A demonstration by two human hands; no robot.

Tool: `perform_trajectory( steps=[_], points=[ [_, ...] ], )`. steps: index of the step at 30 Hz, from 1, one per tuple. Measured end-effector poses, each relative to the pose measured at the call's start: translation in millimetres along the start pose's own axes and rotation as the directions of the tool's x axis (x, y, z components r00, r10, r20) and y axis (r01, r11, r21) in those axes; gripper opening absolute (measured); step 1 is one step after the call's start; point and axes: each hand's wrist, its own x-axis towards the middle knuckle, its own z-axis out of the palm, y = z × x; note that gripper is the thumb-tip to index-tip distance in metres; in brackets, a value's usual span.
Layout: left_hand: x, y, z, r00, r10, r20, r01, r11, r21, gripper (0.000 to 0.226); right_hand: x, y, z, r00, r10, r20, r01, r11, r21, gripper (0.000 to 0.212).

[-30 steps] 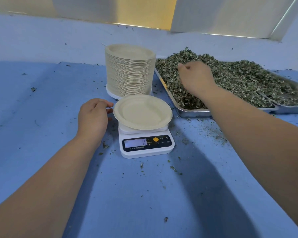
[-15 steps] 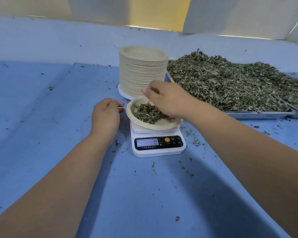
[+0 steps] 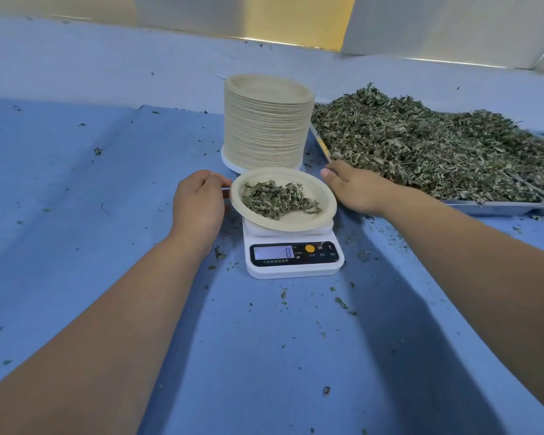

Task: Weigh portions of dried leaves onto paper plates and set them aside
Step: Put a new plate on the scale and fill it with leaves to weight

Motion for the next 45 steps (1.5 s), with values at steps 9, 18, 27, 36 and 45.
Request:
perform_trajectory(
  steps=[9, 18, 27, 36, 45],
  points=[
    [0, -1, 0, 1.0, 0.014, 0.013, -0.014, 1.0, 0.015, 0.026, 3, 14, -11, 0.988, -0.044, -0.148, 0.038, 0.998, -0.043, 0.033],
    [0, -2, 0, 1.0, 0.019, 0.018, -0.019, 1.0, -0.001, 0.034, 0, 24, -5, 0.984, 0.023, -0.179, -0.037, 0.997, -0.074, 0.046],
    [2, -2, 0, 1.0, 0.019, -0.024, -0.02, 1.0, -0.011, 0.028, -3, 27, 0, 0.969, 0.016, -0.248, -0.026, 0.999, -0.038, 0.046],
    [2, 1, -1, 0.998, 0.004, -0.066, -0.004, 1.0, -0.007, 0.025, -7, 23, -2, 0.982, 0.031, -0.188, -0.045, 0.997, -0.068, 0.047],
    [1, 1, -2, 0.999, 0.015, -0.046, -0.014, 1.0, 0.002, 0.021, -6, 25, -1, 0.942, 0.106, -0.318, -0.081, 0.993, 0.089, 0.05]
  ],
)
